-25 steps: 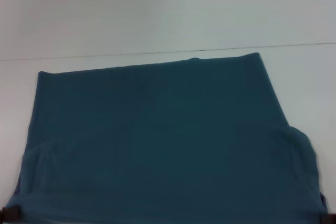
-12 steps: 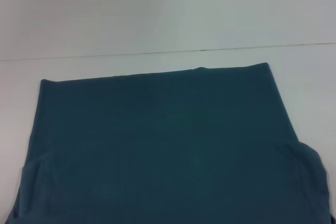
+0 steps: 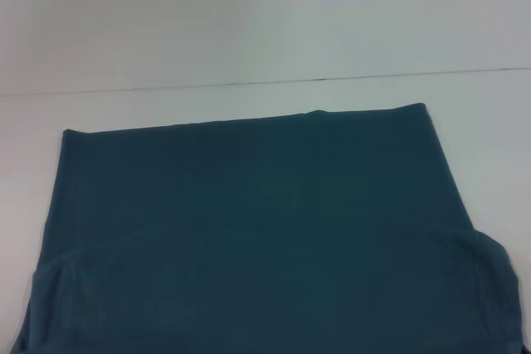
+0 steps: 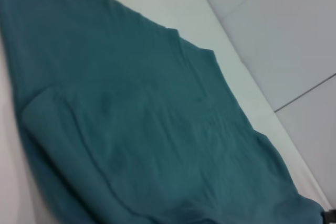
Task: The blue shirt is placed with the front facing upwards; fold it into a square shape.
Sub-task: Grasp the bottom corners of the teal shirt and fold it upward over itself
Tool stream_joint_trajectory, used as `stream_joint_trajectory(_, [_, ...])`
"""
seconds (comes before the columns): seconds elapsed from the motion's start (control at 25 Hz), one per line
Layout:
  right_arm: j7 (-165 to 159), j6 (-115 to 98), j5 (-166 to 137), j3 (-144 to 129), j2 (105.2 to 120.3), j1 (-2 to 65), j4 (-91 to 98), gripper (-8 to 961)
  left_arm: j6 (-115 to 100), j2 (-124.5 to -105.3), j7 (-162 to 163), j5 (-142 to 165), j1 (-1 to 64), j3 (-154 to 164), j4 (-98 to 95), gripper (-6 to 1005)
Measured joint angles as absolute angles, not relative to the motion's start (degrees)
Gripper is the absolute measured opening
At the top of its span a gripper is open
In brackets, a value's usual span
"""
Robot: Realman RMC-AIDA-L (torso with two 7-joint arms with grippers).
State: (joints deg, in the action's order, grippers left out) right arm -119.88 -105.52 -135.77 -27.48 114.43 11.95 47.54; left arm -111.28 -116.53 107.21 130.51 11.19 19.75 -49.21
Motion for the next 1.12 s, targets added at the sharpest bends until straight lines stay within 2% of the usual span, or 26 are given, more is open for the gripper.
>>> stream_joint_trajectory(0.12, [-119.7, -105.9, -135.6, -25.6, 114.36, 14.0, 46.8, 36, -111.1, -115.96, 107.2, 130.3, 12.5, 19.8, -48.2, 33])
stream_joint_trajectory(0.32, [-119.7, -103.7, -135.5, -21.4, 113.41, 18.9, 42.7, 36, -108.8, -114.43, 107.4, 130.5, 15.9, 19.7, -44.5, 33])
stream_joint_trajectory(0.6, [-121.9, -95.1, -135.6, -20.5, 112.40, 26.2, 38.6, 36, -101.0, -111.17, 108.4, 130.5, 22.4, 19.7, -37.5, 34])
stream_joint_trajectory(0.88, [-124.6, -86.6, -135.6, -20.5, 112.90, 33.5, 37.7, 36, -88.2, -110.76, 109.8, 130.6, 28.6, 20.4, -36.2, 34])
stream_joint_trajectory(1.12, [-124.8, -82.2, -135.4, -20.2, 112.90, 36.5, 36.1, 36, -81.1, -110.73, 110.0, 130.6, 32.0, 22.9, -33.6, 33])
